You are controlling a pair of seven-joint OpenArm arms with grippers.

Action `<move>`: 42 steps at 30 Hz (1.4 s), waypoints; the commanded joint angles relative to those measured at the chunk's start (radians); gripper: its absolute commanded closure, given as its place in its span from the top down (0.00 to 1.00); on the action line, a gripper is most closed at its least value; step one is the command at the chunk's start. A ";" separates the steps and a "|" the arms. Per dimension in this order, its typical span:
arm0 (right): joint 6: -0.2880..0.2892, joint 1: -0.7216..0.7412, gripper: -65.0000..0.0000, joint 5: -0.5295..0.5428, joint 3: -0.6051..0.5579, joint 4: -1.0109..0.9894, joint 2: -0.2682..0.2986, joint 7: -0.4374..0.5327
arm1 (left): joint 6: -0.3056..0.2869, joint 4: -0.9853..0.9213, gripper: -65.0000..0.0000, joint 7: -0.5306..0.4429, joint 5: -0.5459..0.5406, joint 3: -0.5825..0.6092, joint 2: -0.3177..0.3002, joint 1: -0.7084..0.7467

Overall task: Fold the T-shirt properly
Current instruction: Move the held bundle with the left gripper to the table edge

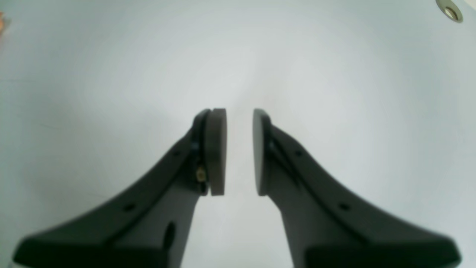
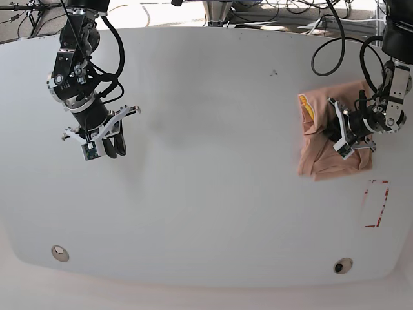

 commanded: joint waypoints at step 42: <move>0.006 0.008 0.18 0.012 -0.036 0.023 0.010 0.025 | -0.091 0.437 0.16 0.195 0.053 -1.054 0.351 0.348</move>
